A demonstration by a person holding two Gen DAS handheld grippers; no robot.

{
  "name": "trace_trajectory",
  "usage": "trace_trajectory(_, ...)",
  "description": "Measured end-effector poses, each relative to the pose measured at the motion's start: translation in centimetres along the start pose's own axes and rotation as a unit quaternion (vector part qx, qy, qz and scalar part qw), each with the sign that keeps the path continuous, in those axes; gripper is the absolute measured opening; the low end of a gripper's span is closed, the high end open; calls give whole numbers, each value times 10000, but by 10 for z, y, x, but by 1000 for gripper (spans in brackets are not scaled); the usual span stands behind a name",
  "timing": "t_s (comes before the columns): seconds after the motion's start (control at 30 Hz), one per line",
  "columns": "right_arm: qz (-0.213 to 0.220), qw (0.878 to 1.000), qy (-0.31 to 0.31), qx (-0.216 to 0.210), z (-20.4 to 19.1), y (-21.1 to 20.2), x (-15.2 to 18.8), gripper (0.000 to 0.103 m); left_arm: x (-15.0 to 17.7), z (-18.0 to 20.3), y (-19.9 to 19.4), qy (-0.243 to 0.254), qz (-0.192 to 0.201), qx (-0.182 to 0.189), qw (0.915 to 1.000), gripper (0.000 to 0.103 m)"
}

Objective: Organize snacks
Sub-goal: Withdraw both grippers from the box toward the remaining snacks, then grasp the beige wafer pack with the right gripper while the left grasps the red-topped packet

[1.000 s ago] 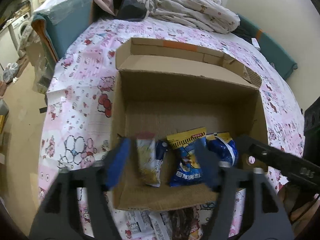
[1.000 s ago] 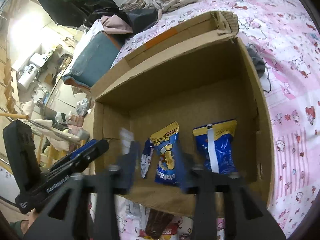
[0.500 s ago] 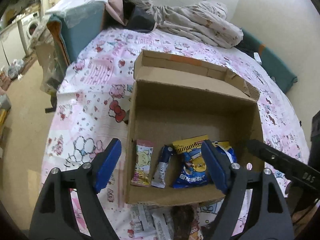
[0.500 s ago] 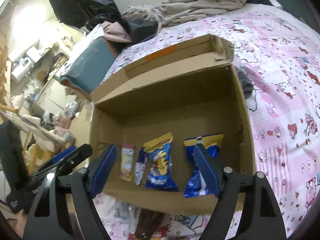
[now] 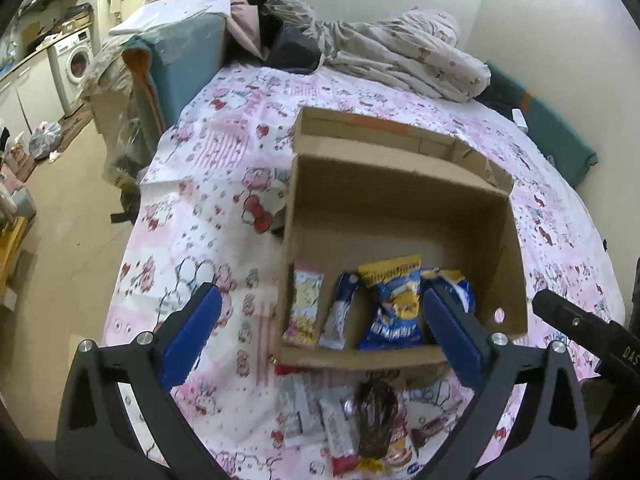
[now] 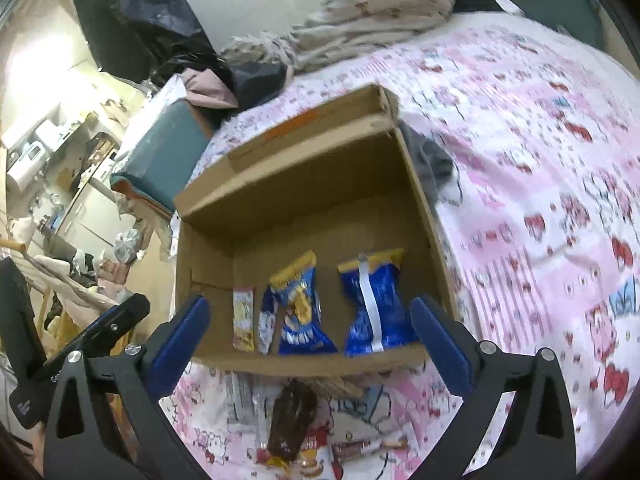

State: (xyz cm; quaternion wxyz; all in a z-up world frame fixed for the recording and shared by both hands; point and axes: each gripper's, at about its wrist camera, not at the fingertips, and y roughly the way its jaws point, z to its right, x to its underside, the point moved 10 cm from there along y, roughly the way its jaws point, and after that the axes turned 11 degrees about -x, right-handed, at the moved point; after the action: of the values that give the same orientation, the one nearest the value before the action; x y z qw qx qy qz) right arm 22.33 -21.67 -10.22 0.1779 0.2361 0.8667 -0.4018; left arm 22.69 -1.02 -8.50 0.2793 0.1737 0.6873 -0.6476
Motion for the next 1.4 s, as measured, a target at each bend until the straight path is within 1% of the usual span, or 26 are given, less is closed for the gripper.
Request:
trace_trajectory(0.17, -16, 10000, -17, 83, 1, -11, 15, 103, 16, -12, -7, -140, -148, -41, 9998, 100)
trace_trajectory(0.23, -18, 9999, -15, 115, 1, -15, 21, 103, 22, -16, -10, -121, -163, -82, 9998, 100)
trace_trajectory(0.33, -36, 9998, 47, 194, 4, -21, 31, 103, 37, -21, -10, -14, -369, -169, 9992, 100)
trace_trajectory(0.47, -81, 9997, 141, 198, 8, -25, 43, 103, 53, -28, -10, -26, -507, -235, 9984, 100)
trace_trajectory(0.67, -271, 9990, 305, 183, 14, -28, 61, 103, 77, -34, -10, -158, -870, -78, 9961, 100)
trace_trajectory(0.77, -442, 9982, 409, 37, 16, -27, 69, 103, 84, -39, -11, -166, -908, -148, 9956, 100)
trace_trajectory(0.87, -507, 9971, 569, 69, 28, -30, 74, 103, 90, -46, -10, -277, -984, -223, 9945, 100)
trace_trajectory(0.97, -507, 9949, 859, 123, 42, -32, 76, 102, 92, -53, -6, -506, -1099, -249, 9923, 100)
trace_trajectory(1.07, -588, 9933, 978, 156, 46, -27, 80, 102, 91, -57, -3, -587, -1136, -255, 9915, 100)
trace_trajectory(1.13, -703, 9934, 872, 262, 46, -18, 83, 101, 90, -58, -3, -590, -1111, -294, 9916, 100)
trace_trajectory(1.23, -934, 9932, 553, 420, 39, 1, 86, 97, 89, -59, 0, -615, -1127, -301, 9913, 100)
trace_trajectory(1.4, -1345, 9888, 54, 639, 25, 41, 94, 94, 90, -62, 6, -663, -1184, -331, 9902, 100)
